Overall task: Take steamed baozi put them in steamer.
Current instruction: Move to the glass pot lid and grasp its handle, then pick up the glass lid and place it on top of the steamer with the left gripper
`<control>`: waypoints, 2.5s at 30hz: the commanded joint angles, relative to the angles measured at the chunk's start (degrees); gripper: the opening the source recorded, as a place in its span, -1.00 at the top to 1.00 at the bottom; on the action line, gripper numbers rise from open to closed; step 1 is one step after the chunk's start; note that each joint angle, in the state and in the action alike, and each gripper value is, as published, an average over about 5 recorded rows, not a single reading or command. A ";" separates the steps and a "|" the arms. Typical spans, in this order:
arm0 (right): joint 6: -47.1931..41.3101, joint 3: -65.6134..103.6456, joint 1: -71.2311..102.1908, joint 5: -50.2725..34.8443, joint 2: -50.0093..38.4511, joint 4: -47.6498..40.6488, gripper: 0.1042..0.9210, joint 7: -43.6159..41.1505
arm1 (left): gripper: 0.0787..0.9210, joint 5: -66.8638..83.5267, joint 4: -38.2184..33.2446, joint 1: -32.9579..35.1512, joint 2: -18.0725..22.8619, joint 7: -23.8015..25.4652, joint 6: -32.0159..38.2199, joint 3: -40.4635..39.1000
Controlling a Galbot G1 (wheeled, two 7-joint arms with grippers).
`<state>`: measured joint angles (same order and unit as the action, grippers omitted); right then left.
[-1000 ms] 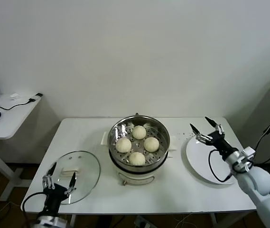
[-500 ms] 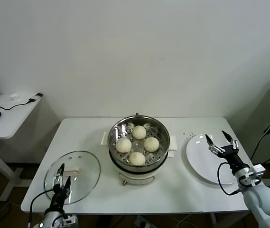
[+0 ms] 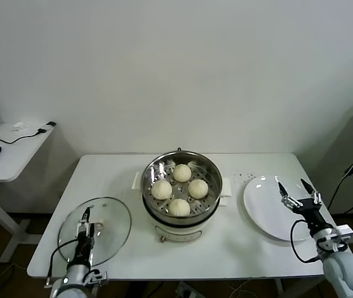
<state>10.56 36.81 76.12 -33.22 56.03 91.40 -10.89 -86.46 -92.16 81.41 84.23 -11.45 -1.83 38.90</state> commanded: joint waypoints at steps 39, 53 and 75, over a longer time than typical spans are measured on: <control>1.49 1.41 -3.62 3.43 2.06 -7.10 -0.76 -1.29 | 0.84 12.77 -21.39 7.09 -8.57 2.50 -7.88 0.93; 1.54 -1.34 -7.81 5.80 1.99 -9.87 -0.76 -0.91 | 0.84 15.21 -35.26 5.30 -24.56 9.00 -32.57 -10.88; 1.88 -1.19 -9.63 9.02 2.51 -12.43 -0.76 -0.43 | 0.84 -3.48 -24.15 -28.26 -6.67 34.71 -43.17 -46.28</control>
<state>12.35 35.57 66.96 -24.96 58.43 79.64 -11.41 -81.18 -122.76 65.41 65.74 14.06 -40.10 8.10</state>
